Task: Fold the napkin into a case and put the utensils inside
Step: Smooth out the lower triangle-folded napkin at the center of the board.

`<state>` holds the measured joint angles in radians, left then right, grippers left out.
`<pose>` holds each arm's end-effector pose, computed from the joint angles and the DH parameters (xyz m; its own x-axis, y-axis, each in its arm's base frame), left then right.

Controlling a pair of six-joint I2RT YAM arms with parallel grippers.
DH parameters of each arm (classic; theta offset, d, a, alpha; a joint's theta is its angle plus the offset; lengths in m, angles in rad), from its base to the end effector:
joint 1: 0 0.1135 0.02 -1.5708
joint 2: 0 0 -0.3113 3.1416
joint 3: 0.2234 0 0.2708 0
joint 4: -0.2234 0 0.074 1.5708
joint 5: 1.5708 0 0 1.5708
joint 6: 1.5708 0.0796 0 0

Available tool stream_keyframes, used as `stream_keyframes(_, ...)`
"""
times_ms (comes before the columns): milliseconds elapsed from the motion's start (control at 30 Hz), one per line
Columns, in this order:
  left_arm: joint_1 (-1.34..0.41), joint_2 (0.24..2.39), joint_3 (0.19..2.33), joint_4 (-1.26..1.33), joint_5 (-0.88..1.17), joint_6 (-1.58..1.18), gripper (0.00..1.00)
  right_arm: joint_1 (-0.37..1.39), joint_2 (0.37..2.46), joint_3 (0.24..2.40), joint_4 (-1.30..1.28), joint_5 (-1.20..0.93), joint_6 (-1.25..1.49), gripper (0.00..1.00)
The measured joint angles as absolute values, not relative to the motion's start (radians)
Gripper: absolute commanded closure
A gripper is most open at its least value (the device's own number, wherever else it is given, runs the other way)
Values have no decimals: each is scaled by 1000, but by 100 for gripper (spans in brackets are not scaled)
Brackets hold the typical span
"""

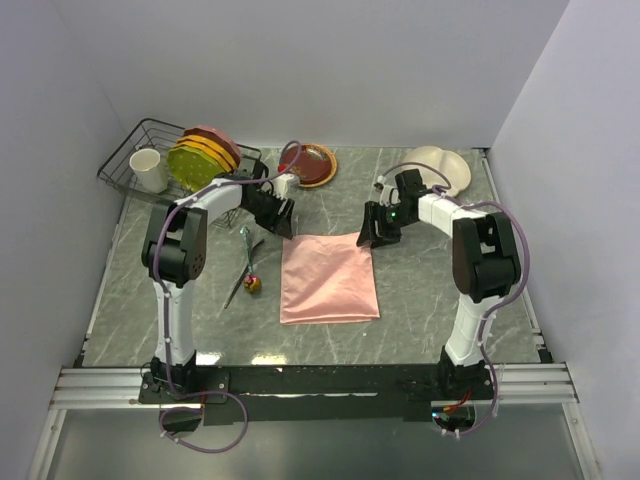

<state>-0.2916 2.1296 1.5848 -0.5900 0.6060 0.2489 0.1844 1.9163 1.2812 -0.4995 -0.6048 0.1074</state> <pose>0.4667 -0.1874 0.1655 -0.7265 0.4295 -0.5365 0.6662 0.6317 -0.3964 0.4169 0.1238 0.1716 -0.9273 -0.0833 -0.3648 -0.2892 0.7780 0.5577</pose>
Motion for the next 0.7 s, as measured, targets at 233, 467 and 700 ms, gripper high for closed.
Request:
stream_keyframes(233, -294, 2184, 1631, -661, 707, 278, 58, 184, 1942, 1274, -479, -604, 153, 39)
stream_keyframes(467, -318, 2186, 1631, -672, 774, 283, 85, 177, 1919, 1254, -489, -594, 168, 35)
stream_keyframes(700, -381, 2074, 1552, -638, 772, 294, 91, 169, 1802, 1261, -495, -614, 202, 35)
